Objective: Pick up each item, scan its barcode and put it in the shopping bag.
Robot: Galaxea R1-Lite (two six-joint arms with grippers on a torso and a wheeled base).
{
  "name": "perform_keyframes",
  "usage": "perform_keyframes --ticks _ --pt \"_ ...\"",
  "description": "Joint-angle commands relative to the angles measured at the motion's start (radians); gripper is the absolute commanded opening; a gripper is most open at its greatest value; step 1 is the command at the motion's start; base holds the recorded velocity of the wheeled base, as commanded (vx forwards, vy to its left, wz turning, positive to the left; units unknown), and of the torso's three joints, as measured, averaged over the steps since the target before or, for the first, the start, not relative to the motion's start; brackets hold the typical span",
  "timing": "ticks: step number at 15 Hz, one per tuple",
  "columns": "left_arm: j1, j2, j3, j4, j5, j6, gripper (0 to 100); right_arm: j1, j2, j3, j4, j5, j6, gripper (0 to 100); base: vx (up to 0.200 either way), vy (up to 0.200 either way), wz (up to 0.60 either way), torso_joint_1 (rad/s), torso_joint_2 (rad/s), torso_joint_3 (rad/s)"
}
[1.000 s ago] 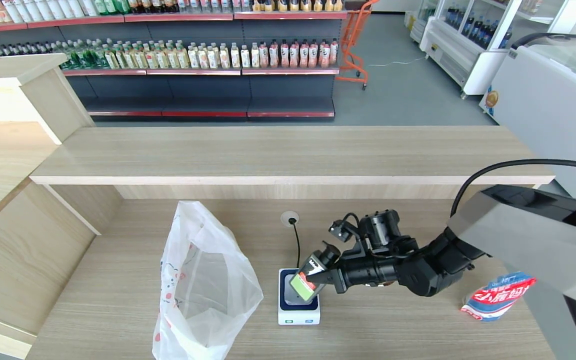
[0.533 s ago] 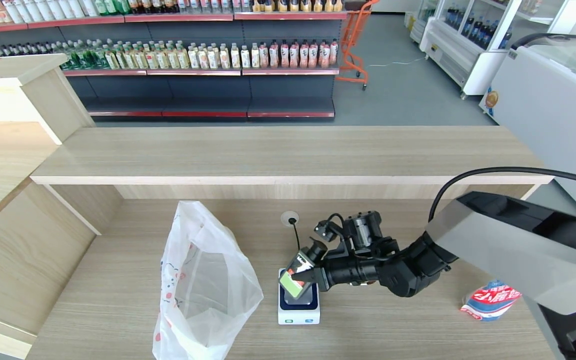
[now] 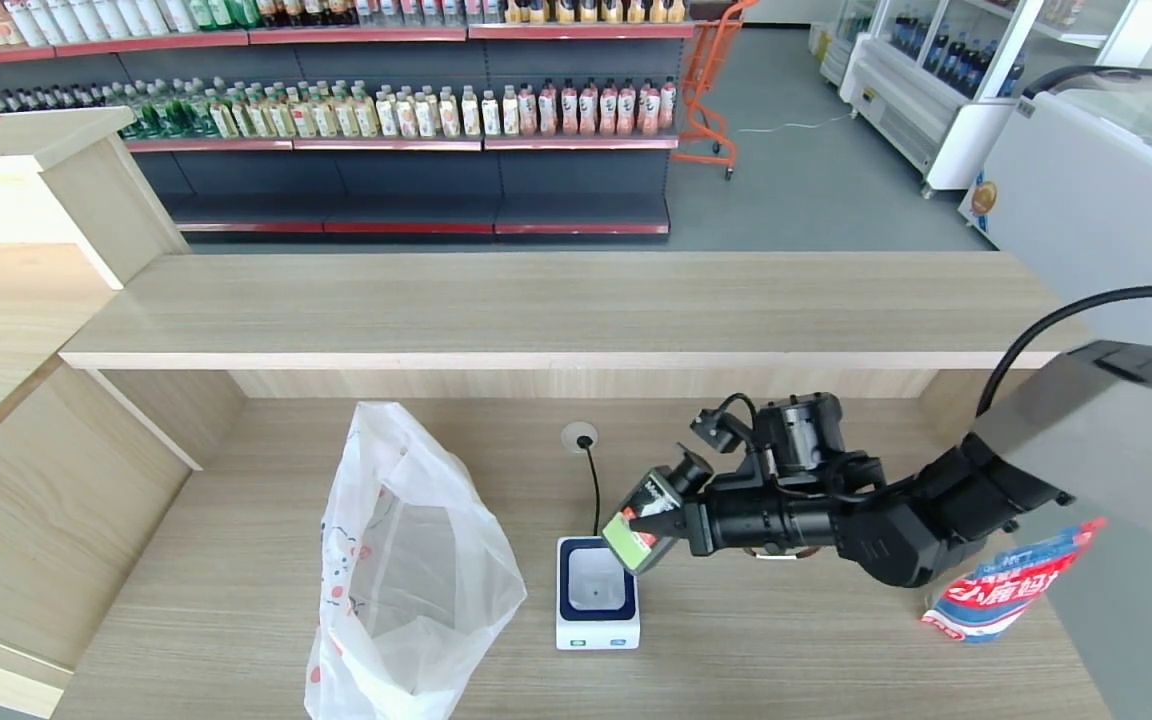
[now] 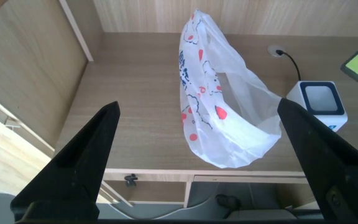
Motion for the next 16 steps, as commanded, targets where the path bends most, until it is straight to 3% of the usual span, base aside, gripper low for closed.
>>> perform_keyframes --ticks 1,6,14,16 --pt "0.0 0.0 0.0 0.0 0.0 -0.001 100 -0.099 -0.234 0.182 -0.068 0.009 0.001 0 0.0 0.0 0.0 0.0 0.0 0.0" --pt "0.0 0.0 0.0 0.0 0.0 -0.001 100 -0.171 -0.507 0.401 -0.079 0.032 -0.201 0 0.0 0.0 0.0 0.0 0.0 0.0" --pt "0.0 0.0 0.0 0.0 0.0 0.001 100 -0.194 -0.76 0.572 -0.071 -0.06 -0.189 0 0.0 0.0 0.0 0.0 0.0 0.0" --pt "0.0 0.0 0.0 0.001 -0.001 0.002 100 -0.211 -0.773 0.584 -0.07 -0.06 -0.176 0 -0.2 0.0 0.0 0.005 0.0 0.005"
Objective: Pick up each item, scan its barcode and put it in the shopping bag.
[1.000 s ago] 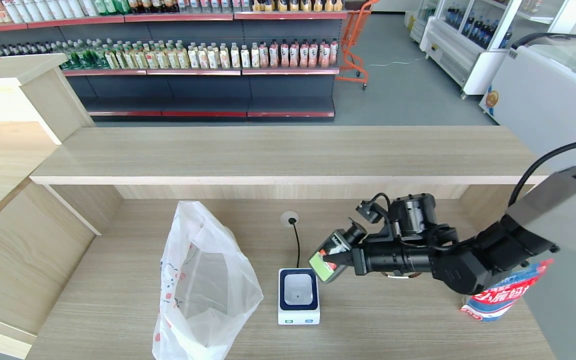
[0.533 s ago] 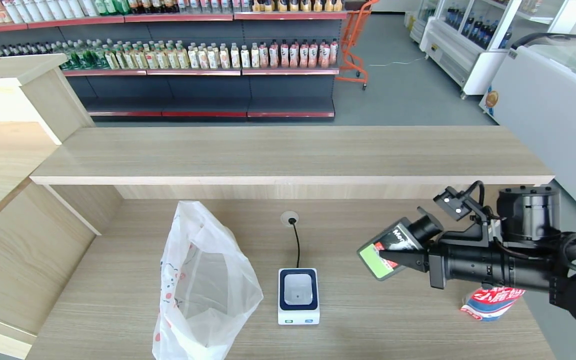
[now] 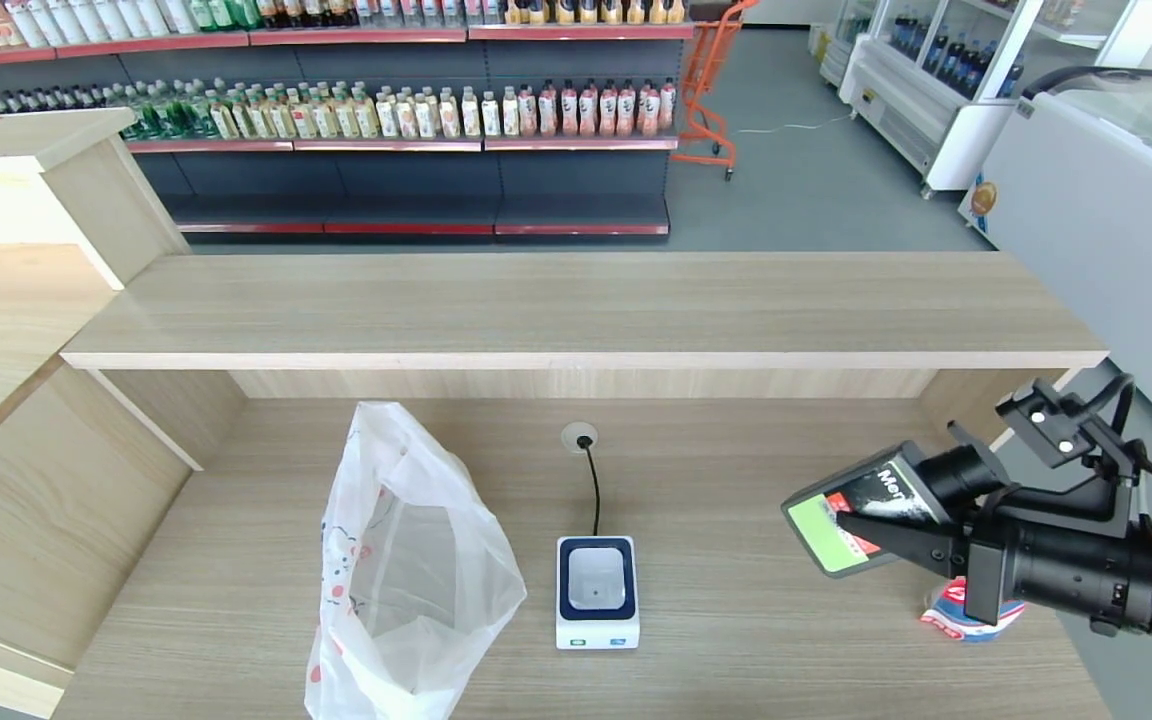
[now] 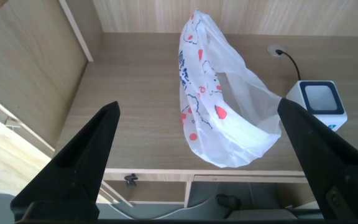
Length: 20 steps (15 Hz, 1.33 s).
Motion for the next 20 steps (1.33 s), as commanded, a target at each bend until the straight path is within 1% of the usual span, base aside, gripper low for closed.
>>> perform_keyframes --ticks 1,2,10,12,14,16,20 --pt "0.0 0.0 0.0 0.001 0.001 0.001 100 -0.014 -0.032 0.018 0.0 -0.001 0.003 0 -0.2 0.0 0.0 0.002 0.01 -0.002" --pt "0.0 0.0 0.0 0.001 0.001 0.0 100 -0.025 -0.032 0.027 0.0 -0.003 0.003 0 -0.2 0.0 0.0 0.002 0.01 0.007" --pt "0.0 0.0 0.0 -0.001 0.001 0.0 100 -0.034 -0.069 0.091 0.0 -0.004 0.017 0 0.0 0.0 0.0 0.0 0.0 0.0" --pt "0.0 0.0 0.0 0.001 -0.001 0.0 100 -0.04 -0.069 0.094 0.0 -0.004 0.023 0 0.0 0.2 0.0 0.01 0.01 0.005" --pt "0.0 0.0 0.0 -0.001 -0.001 0.0 100 -0.042 -0.078 0.091 -0.002 -0.004 0.089 0 0.0 0.2 0.0 0.002 0.0 0.0" --pt "0.0 0.0 0.0 -0.001 -0.001 0.0 100 -0.045 -0.078 0.094 0.0 -0.004 0.113 0 0.0 0.2 0.0 0.0 0.0 0.002" --pt "0.0 0.0 0.0 -0.001 -0.001 0.001 100 -0.045 -0.058 0.093 0.0 -0.004 0.13 0 0.0 0.2 0.0 0.005 0.0 0.0"
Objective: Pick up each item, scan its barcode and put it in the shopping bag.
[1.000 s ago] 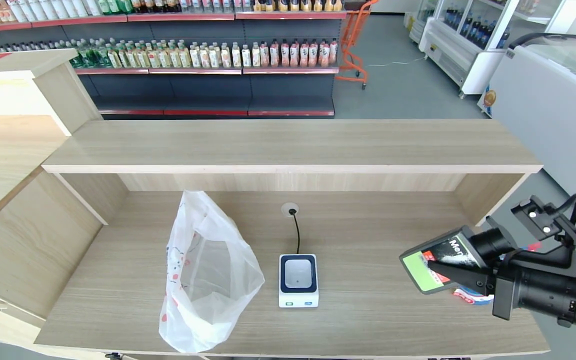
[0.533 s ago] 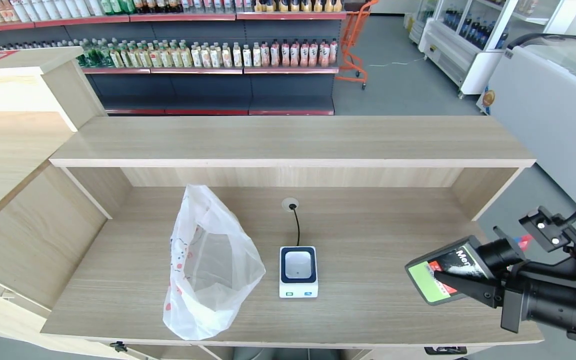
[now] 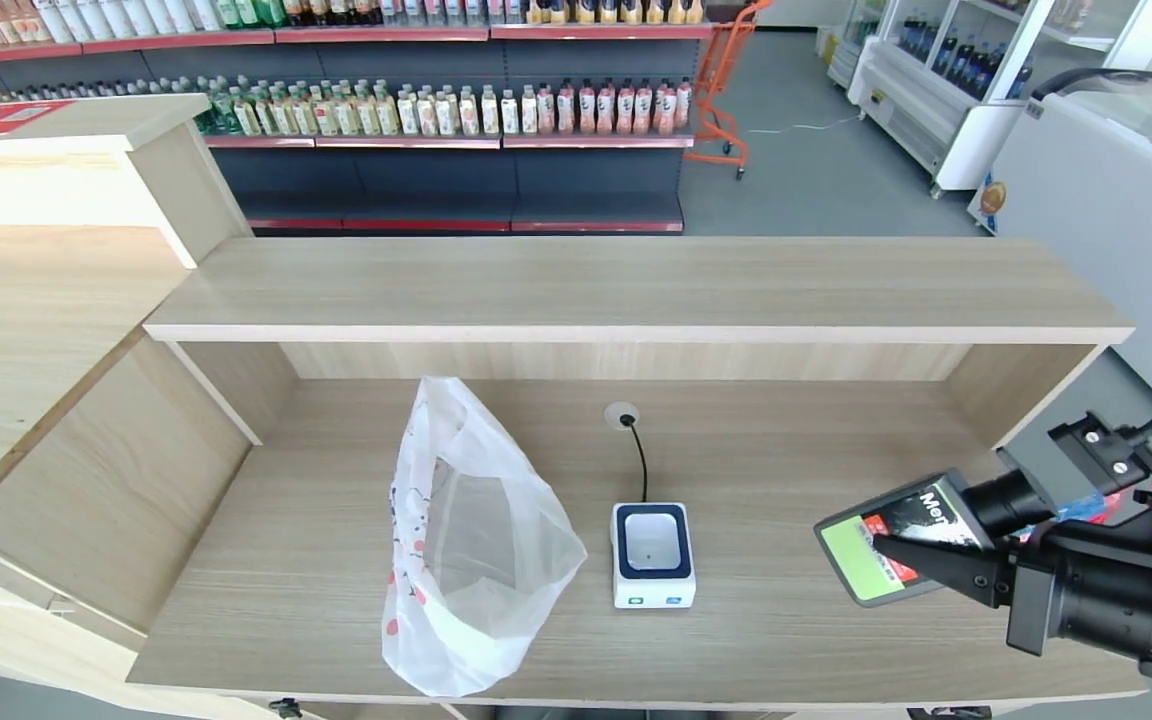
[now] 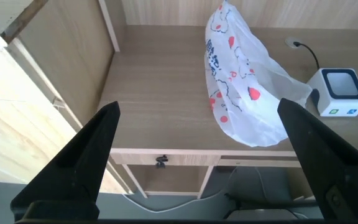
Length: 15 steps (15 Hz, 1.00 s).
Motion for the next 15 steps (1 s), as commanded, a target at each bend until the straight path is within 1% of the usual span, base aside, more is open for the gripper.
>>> perform_keyframes --ticks 1,2,4,5,6,8,11,13,14,15 --pt "0.0 0.0 0.0 -0.001 0.0 -0.001 100 0.002 0.019 0.002 0.0 -0.001 0.0 0 0.0 0.2 0.0 0.002 0.01 0.002" --pt "0.0 0.0 0.0 -0.001 0.0 -0.002 100 0.002 0.035 -0.005 0.0 -0.004 -0.003 0 0.0 0.2 0.0 0.007 0.0 0.002" --pt "0.0 0.0 0.0 -0.001 0.0 -0.002 100 0.007 0.09 -0.049 -0.001 -0.006 -0.008 0 0.0 0.0 0.0 0.0 0.0 0.0" --pt "0.0 0.0 0.0 -0.001 0.001 -0.002 100 0.019 0.153 -0.107 -0.001 -0.006 -0.009 0 0.0 0.0 0.0 0.0 0.0 0.0" --pt "0.0 0.0 0.0 -0.001 0.0 -0.002 100 0.044 0.213 -0.161 -0.001 -0.007 -0.012 0 0.0 0.0 0.0 0.0 0.0 0.0" --pt "0.0 0.0 0.0 -0.001 0.0 -0.002 100 0.105 0.331 -0.245 -0.004 -0.052 -0.012 0 0.0 0.0 0.0 0.0 0.0 0.0" --pt "0.0 0.0 0.0 -0.001 0.0 -0.002 100 0.211 0.496 -0.311 -0.007 -0.148 -0.012 0 0.0 0.0 0.0 0.0 0.0 0.0" --pt "0.0 0.0 0.0 -0.001 0.0 -0.002 100 0.261 0.575 -0.341 -0.01 -0.162 -0.016 0 0.0 0.0 0.0 0.0 0.0 0.0" --pt "0.0 0.0 0.0 -0.001 0.0 -0.002 100 0.278 0.608 -0.354 -0.027 -0.162 -0.032 0 0.0 0.0 0.0 0.0 0.0 0.0" --pt "0.0 0.0 0.0 -0.001 0.001 -0.002 100 0.289 0.667 -0.382 -0.058 -0.158 -0.077 0 0.0 0.0 0.0 0.0 0.0 0.0"
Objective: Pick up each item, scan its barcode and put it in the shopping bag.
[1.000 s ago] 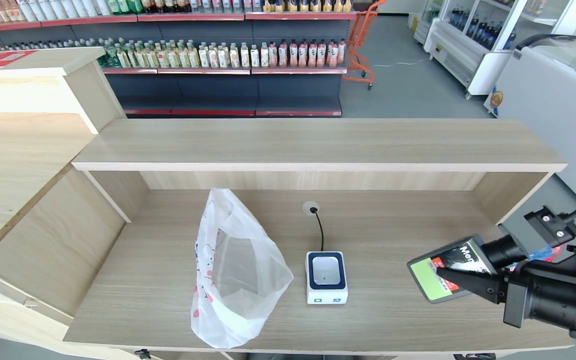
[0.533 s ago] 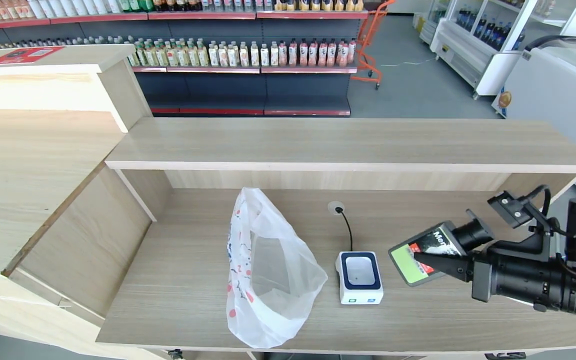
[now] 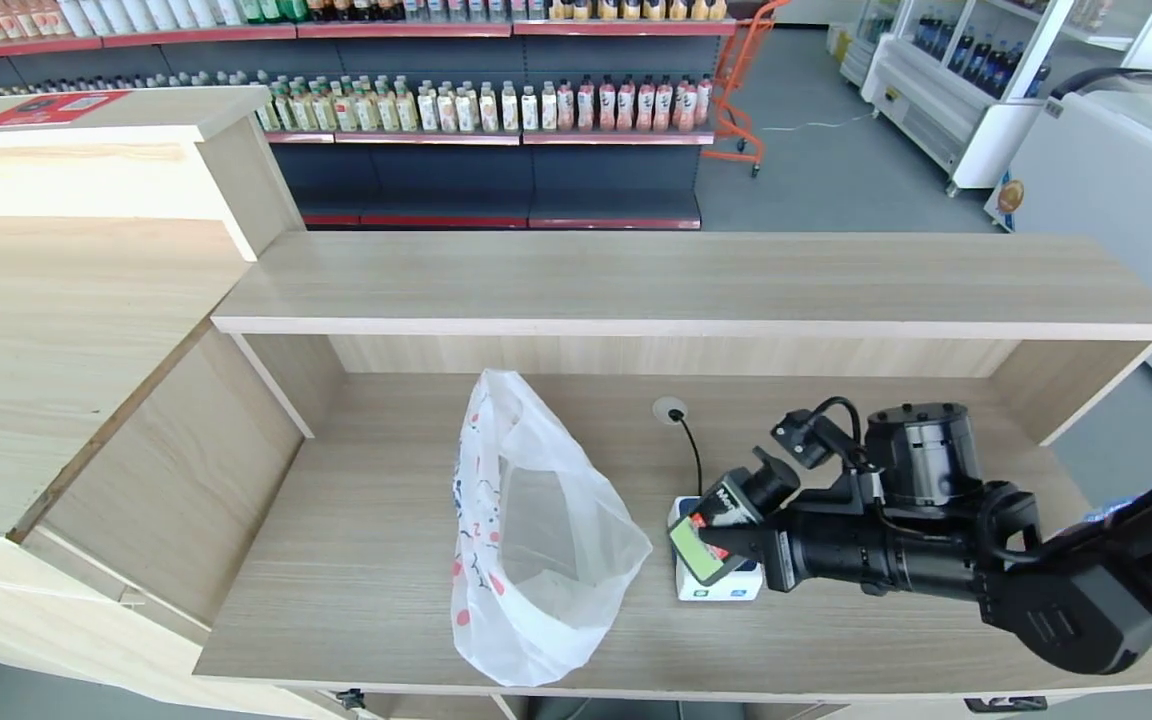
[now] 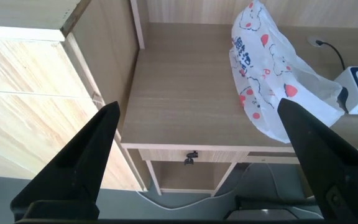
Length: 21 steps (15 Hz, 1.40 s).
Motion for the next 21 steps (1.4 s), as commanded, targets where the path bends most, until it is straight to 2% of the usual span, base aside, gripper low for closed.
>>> perform_keyframes --ticks 1,4,6,9,11,19,20,21 --pt "0.0 0.0 0.0 0.0 -0.001 0.0 100 0.04 0.161 -0.063 -0.028 0.001 -0.059 0 0.0 0.0 0.0 0.0 0.0 0.0" --pt "0.0 0.0 0.0 0.0 0.001 0.0 100 0.095 0.285 -0.186 -0.037 0.001 -0.16 0 0.0 0.0 0.0 0.0 0.0 0.0" --pt "0.0 0.0 0.0 0.0 -0.001 0.0 100 0.143 0.376 -0.274 -0.094 0.001 -0.268 0 0.0 0.0 0.0 0.0 0.0 0.0" --pt "0.0 0.0 0.0 0.0 -0.001 0.0 100 0.189 0.462 -0.35 -0.135 -0.003 -0.363 0 0.0 0.0 0.0 0.0 0.0 0.0" --pt "0.0 0.0 0.0 0.0 -0.001 0.0 100 0.189 0.503 -0.38 -0.137 -0.004 -0.443 0 0.0 0.0 0.0 0.0 0.0 0.0" --pt "0.0 0.0 0.0 0.0 -0.001 0.0 100 0.185 0.569 -0.394 -0.23 -0.033 -0.48 0 0.0 0.0 0.0 0.0 0.0 0.0" --pt "0.0 0.0 0.0 0.0 -0.001 0.0 100 0.187 0.561 -0.394 -0.23 -0.033 -0.469 100 0.0 0.0 0.0 0.0 0.0 0.0" --pt "0.0 0.0 0.0 0.0 0.001 0.0 100 0.185 0.545 -0.39 -0.221 -0.032 -0.449 100 0.0 0.0 0.0 0.0 0.0 0.0"
